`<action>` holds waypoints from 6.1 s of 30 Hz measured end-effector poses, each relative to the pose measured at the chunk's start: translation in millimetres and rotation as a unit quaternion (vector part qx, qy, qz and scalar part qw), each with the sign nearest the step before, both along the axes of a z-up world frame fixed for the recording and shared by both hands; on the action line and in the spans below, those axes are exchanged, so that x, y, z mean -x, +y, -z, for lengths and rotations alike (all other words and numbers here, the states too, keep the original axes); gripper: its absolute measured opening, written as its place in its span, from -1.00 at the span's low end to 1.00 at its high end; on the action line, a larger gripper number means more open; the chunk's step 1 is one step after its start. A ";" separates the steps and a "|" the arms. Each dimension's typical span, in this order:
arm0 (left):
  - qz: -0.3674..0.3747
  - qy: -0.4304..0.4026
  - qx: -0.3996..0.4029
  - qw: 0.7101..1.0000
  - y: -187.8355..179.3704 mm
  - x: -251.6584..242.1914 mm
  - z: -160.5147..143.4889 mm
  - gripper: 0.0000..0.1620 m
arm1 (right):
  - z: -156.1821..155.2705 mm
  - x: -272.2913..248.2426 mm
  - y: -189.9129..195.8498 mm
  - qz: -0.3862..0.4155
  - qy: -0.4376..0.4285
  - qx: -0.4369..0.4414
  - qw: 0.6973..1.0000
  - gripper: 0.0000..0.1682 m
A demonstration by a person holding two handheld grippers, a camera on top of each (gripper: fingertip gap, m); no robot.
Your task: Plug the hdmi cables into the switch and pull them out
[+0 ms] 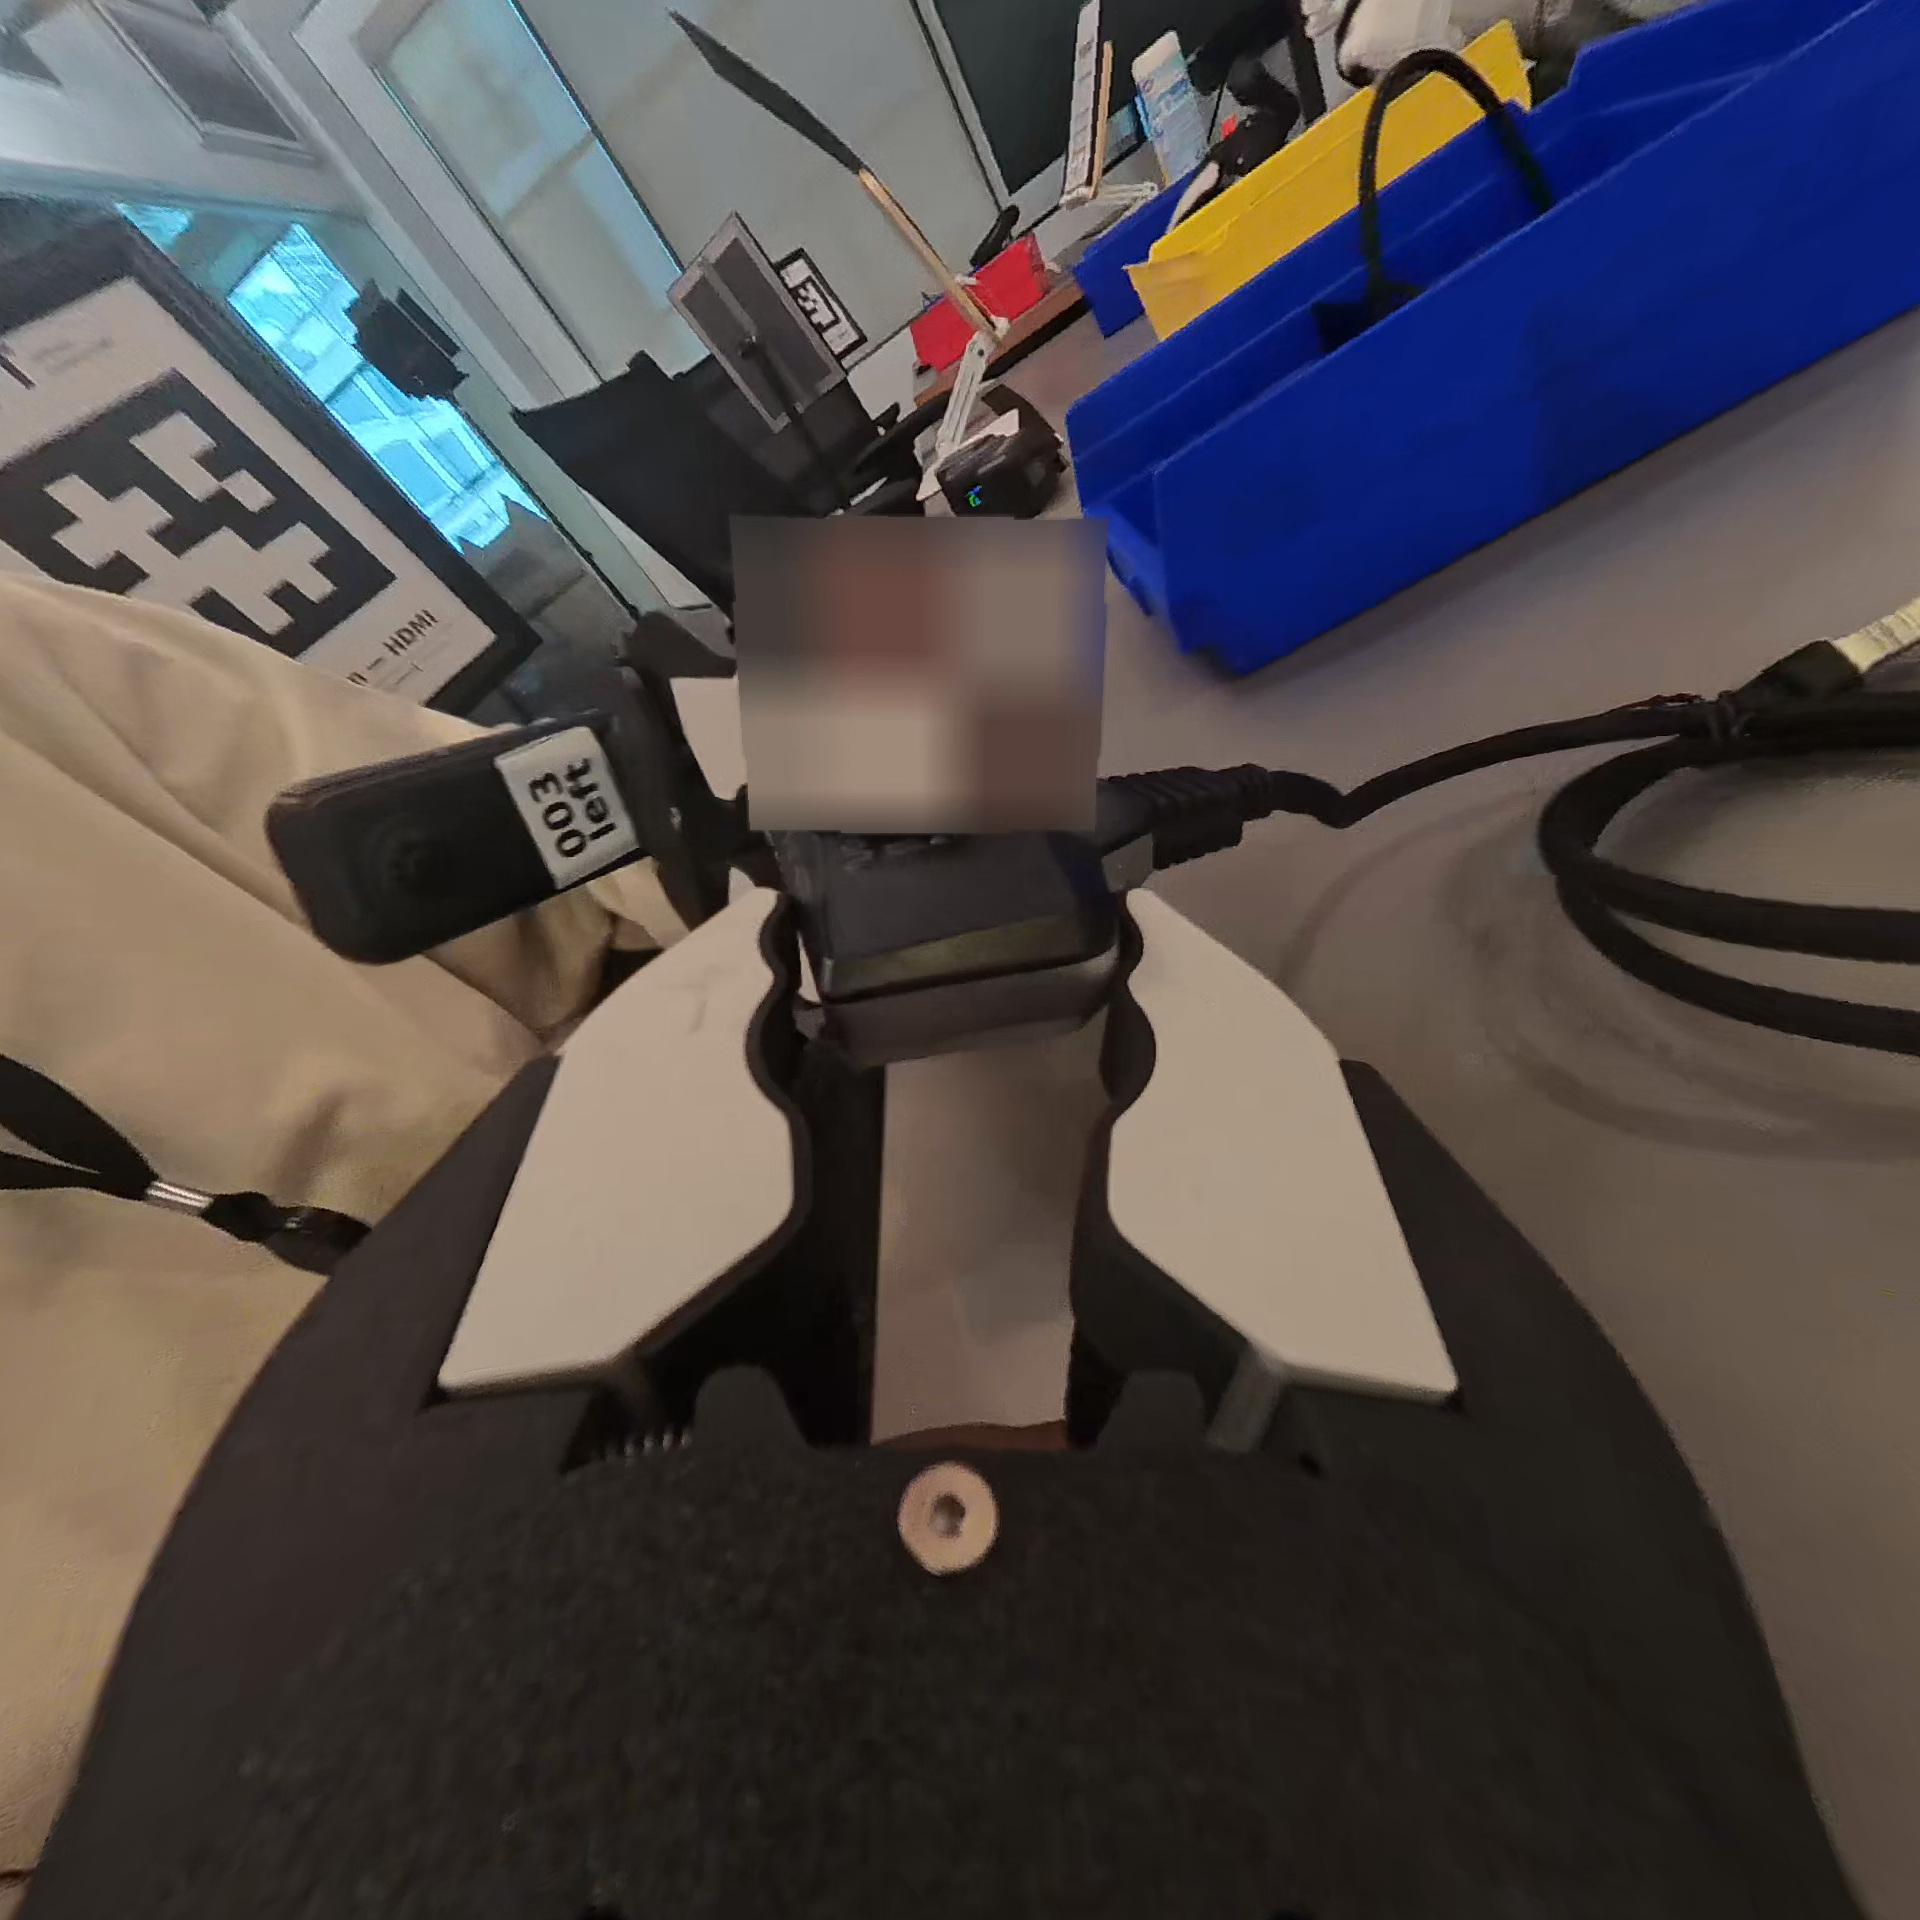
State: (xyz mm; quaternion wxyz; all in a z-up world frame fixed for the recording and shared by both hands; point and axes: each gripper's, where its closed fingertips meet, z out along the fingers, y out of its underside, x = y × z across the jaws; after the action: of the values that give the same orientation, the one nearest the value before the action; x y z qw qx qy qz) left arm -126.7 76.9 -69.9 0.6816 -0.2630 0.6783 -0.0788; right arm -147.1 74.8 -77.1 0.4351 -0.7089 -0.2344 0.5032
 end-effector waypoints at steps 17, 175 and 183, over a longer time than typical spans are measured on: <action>-0.108 -0.006 0.237 0.966 6.2 64.2 23.3 -0.42 | -187.2 -153.8 43.5 0.195 -0.104 -0.129 0.967 -0.34; -0.118 0.054 0.335 0.933 156.6 121.8 -259.4 -0.91 | 19.3 -12.6 -17.3 0.230 -0.198 -0.106 0.947 -0.32; -0.093 -0.032 0.393 0.914 98.0 83.3 -272.5 -0.92 | -12.5 -2.4 -10.2 0.232 -0.228 -0.163 0.931 -0.22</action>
State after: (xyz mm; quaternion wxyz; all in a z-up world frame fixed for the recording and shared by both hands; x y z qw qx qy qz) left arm -210.0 174.8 202.6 0.5487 -0.5690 0.5428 -0.2839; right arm -144.7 64.6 -64.5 0.5839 -0.7587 -0.2352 0.1679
